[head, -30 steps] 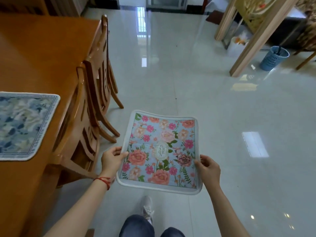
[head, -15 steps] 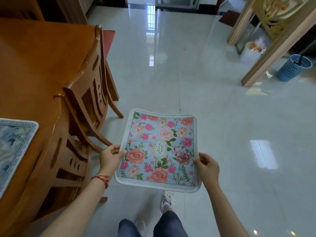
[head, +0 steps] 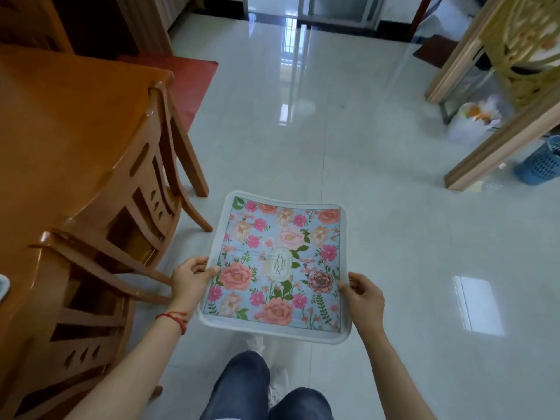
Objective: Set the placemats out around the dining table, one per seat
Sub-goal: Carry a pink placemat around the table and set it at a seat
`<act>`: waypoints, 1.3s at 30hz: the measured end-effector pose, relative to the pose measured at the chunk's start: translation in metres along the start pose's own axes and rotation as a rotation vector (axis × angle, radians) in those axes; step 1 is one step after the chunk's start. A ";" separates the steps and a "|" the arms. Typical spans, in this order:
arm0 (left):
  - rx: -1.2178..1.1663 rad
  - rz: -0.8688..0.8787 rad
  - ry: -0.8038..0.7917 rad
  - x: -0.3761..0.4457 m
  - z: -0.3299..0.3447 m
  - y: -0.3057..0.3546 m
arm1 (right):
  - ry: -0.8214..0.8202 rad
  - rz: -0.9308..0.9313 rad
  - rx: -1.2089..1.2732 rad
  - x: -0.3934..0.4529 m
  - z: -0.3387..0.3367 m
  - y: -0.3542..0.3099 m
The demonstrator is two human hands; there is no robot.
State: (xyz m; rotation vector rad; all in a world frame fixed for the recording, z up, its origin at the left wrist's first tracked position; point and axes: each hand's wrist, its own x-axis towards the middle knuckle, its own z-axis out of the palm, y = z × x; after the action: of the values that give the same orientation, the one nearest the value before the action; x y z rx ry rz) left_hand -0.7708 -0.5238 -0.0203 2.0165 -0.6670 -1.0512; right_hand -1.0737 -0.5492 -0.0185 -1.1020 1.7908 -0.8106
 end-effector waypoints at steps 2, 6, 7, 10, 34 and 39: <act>-0.007 -0.013 0.001 0.019 0.008 0.010 | -0.002 0.005 -0.010 0.021 0.004 -0.008; -0.014 -0.011 0.013 0.060 0.022 0.036 | 0.001 -0.005 -0.016 0.067 0.018 -0.030; -0.022 -0.006 0.010 0.071 0.024 0.043 | 0.001 -0.008 -0.017 0.079 0.022 -0.037; -0.032 -0.005 0.005 0.104 0.027 0.065 | -0.006 -0.007 -0.014 0.114 0.036 -0.061; -0.235 -0.113 0.315 0.209 0.046 0.157 | -0.349 -0.202 -0.129 0.327 0.114 -0.195; -0.361 -0.197 0.499 0.205 0.061 0.163 | -0.511 -0.288 -0.164 0.372 0.127 -0.227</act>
State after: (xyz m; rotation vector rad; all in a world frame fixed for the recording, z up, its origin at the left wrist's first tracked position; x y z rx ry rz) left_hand -0.7313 -0.7893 -0.0044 1.9334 -0.0142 -0.6688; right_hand -0.9677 -0.9903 -0.0029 -1.5399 1.3017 -0.4865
